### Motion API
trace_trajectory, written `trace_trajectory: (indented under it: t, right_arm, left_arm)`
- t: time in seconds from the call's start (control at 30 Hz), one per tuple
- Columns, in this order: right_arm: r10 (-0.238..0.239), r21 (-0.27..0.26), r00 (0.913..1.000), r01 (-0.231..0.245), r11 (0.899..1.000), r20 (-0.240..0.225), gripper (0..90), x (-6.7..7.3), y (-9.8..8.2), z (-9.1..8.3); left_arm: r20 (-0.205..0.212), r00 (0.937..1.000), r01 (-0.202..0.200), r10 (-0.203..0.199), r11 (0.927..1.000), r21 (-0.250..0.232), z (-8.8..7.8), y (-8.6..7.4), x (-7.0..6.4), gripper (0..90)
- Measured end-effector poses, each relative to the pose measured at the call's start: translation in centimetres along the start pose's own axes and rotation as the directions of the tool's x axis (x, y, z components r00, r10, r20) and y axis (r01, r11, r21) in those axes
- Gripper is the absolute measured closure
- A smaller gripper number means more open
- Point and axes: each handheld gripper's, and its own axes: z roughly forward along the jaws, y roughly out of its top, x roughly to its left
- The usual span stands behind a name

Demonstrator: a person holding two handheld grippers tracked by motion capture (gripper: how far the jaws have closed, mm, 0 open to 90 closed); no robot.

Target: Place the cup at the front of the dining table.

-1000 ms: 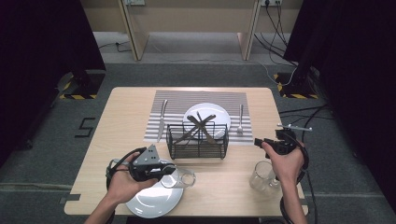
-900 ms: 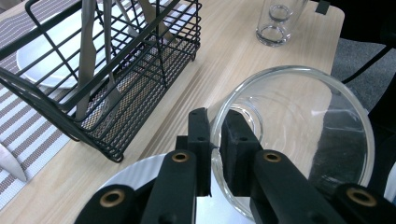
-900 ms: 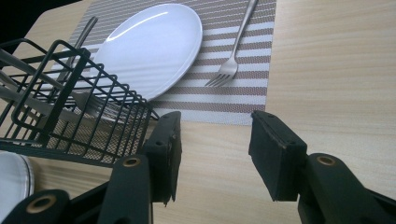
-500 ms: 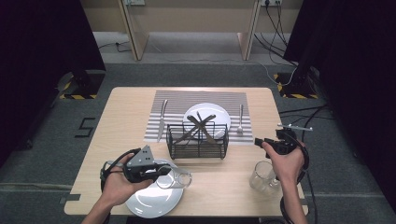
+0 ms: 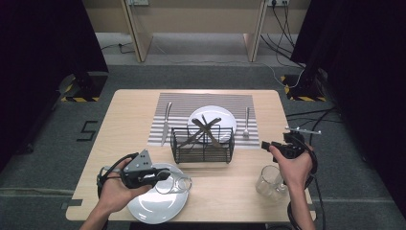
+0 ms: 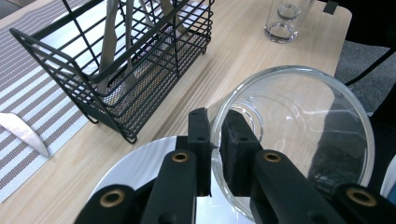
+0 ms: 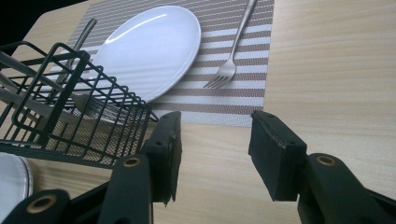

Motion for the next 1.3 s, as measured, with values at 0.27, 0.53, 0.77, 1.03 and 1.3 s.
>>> trace_trajectory:
  t: [0.27, 0.53, 0.77, 1.03, 1.3]
  right_arm:
    - [0.001, 0.004, 1.0, -0.001, 1.0, 0.001, 53.6, 0.1, 0.0, 0.0]
    - [-0.004, 0.007, 1.0, 0.004, 1.0, -0.002, 53.6, 0.1, -0.1, 0.2]
    - [-0.001, 0.006, 1.0, 0.001, 1.0, -0.003, 53.6, 0.2, 0.0, 0.2]
    - [-0.003, 0.009, 1.0, 0.003, 1.0, -0.002, 53.7, 0.2, -0.1, 0.3]
    - [0.0, 0.005, 1.0, 0.0, 1.0, -0.002, 53.8, 0.2, 0.0, 0.2]
  left_arm:
    - [-0.012, 0.9999, 0.008, -0.008, 1.0, -0.004, -0.6, -0.1, 0.4, 82.6]
    - [-0.03, 0.9994, 0.015, -0.015, 0.9998, -0.016, -1.1, -0.2, 0.7, 82.6]
    - [-0.034, 0.9992, 0.018, -0.018, 0.9997, -0.013, -1.3, -0.3, 0.9, 82.6]
    - [-0.042, 0.9989, 0.023, -0.023, 0.9997, -0.014, -1.5, -0.4, 1.1, 82.6]
    - [-0.049, 0.9983, 0.029, -0.029, 0.9995, -0.016, -1.8, -0.6, 1.3, 82.6]
